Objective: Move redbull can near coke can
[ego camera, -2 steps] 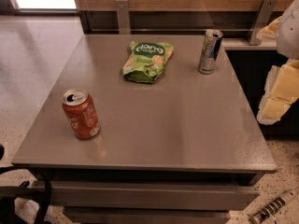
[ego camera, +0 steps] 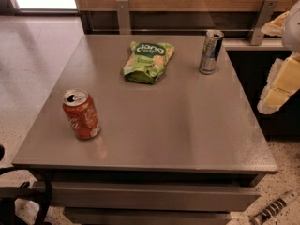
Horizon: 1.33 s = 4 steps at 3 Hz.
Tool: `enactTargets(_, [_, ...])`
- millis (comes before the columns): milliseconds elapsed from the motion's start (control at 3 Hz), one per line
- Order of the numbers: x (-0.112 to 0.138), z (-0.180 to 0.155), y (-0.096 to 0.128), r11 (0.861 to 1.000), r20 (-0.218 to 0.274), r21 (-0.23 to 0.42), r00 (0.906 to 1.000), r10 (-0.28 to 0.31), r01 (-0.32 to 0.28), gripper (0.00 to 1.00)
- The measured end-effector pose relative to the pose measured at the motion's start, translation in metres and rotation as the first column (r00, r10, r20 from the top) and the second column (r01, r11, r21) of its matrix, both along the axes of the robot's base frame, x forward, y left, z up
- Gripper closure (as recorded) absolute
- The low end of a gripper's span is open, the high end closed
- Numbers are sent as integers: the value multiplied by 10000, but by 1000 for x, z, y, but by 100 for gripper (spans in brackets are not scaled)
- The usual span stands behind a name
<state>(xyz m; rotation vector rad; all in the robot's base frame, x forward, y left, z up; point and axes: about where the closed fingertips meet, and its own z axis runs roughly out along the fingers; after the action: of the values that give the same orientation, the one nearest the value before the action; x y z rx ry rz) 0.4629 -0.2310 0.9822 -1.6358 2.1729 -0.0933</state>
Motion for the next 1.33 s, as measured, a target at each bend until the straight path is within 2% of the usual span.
enactTargets(333, [24, 4, -21, 9927, 1033, 1126, 9932, -541, 424, 0])
enactTargets(667, [41, -8, -36, 9647, 1789, 2533, 9765, -1205, 726, 0])
enactTargets(1000, [64, -23, -49, 9006, 2269, 4162, 9449, -2361, 1251, 0])
enactTargets(1333, [88, -41, -56, 7952, 2321, 5798, 8996, -3700, 1774, 0])
